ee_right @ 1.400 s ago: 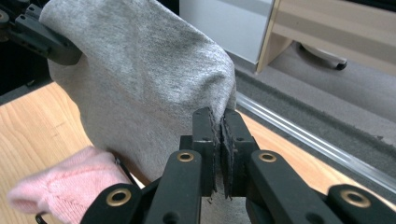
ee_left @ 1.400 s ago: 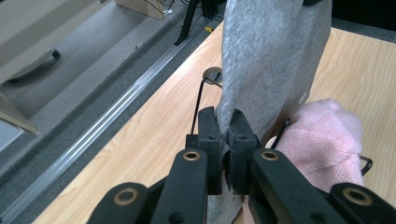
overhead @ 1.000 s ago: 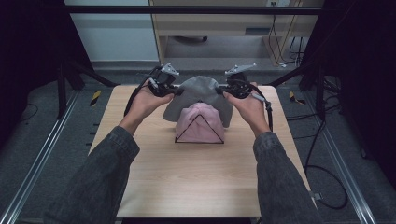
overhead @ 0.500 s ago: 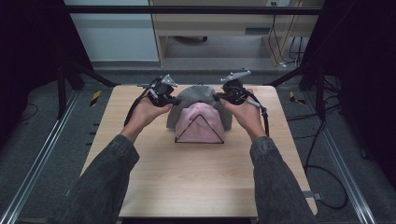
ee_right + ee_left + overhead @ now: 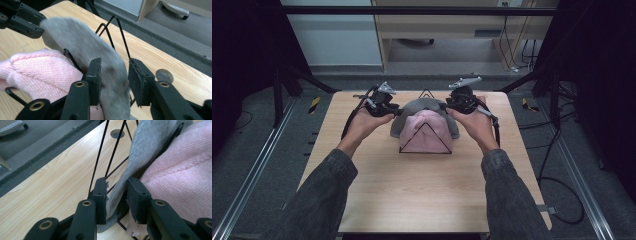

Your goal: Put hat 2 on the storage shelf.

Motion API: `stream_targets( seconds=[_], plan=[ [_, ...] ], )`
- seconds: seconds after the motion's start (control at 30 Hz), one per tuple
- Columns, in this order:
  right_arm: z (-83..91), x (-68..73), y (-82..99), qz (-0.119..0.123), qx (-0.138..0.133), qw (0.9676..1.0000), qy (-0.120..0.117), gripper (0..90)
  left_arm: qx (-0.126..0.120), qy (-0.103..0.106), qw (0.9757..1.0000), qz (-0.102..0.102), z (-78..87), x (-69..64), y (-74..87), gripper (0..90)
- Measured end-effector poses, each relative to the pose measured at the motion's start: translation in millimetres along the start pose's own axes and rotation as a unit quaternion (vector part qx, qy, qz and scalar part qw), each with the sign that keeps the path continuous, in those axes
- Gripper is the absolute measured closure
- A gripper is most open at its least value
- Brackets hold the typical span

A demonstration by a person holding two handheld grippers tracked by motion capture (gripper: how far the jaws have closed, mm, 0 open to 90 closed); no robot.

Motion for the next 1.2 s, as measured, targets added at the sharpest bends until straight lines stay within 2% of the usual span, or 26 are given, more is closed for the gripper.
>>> stream_targets(
  seconds=[0.2, 0.37, 0.57, 0.63, 0.73, 0.9, 0.97, 1.07, 1.2],
  plan=[
    [7.8, 0.2, -1.5, -0.005, -0.005, 1.0000, 0.005, 57.0, -0.003, -0.007, 1.0000, 0.002, 6.2, -2.3, 1.2, 63.3],
    [15.4, -1.6, -2.0, -0.008, -0.012, 0.9998, 0.010, 53.6, -0.003, -0.012, 0.9999, -0.007, 11.0, -7.2, 1.6, 58.4],
    [31.7, -4.2, -1.5, -0.018, -0.031, 0.9993, 0.013, 47.8, -0.018, -0.028, 0.9994, -0.007, 24.2, -8.1, -0.4, 42.5],
    [37.4, -5.5, 0.2, -0.021, -0.035, 0.9990, 0.015, 43.2, -0.026, -0.035, 0.9990, -0.005, 30.9, -9.9, -0.2, 34.5],
    [46.6, -6.2, 6.3, -0.020, -0.038, 0.9989, 0.021, 35.6, -0.036, -0.030, 0.9988, -0.017, 42.8, -16.6, 2.2, 23.2],
    [63.8, -5.9, 17.5, -0.025, -0.041, 0.9986, 0.024, 25.6, -0.041, -0.018, 0.9988, -0.020, 59.5, -30.4, 12.9, 10.2],
    [71.0, -4.4, 22.6, -0.025, -0.039, 0.9986, 0.024, 21.0, -0.041, -0.016, 0.9988, -0.021, 64.3, -36.7, 19.9, 8.7],
    [81.2, -1.8, 31.8, -0.022, -0.038, 0.9987, 0.026, 15.9, -0.028, -0.007, 0.9990, -0.034, 68.1, -47.0, 32.0, 6.7],
    [92.0, 1.4, 47.3, -0.024, -0.039, 0.9984, 0.032, 11.8, -0.026, 0.000, 0.9995, -0.019, 72.1, -58.1, 43.7, 6.5]
  ],
)
Point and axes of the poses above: each handheld gripper's, and its own axes: z roughly backward along the jaws, y roughly out of its underside, x roughly to its left, the point moved 6 cm from there along -z, roughly forward along the jaws, and after that the axes turned 5 degrees about -z, right-handed, at the moved point
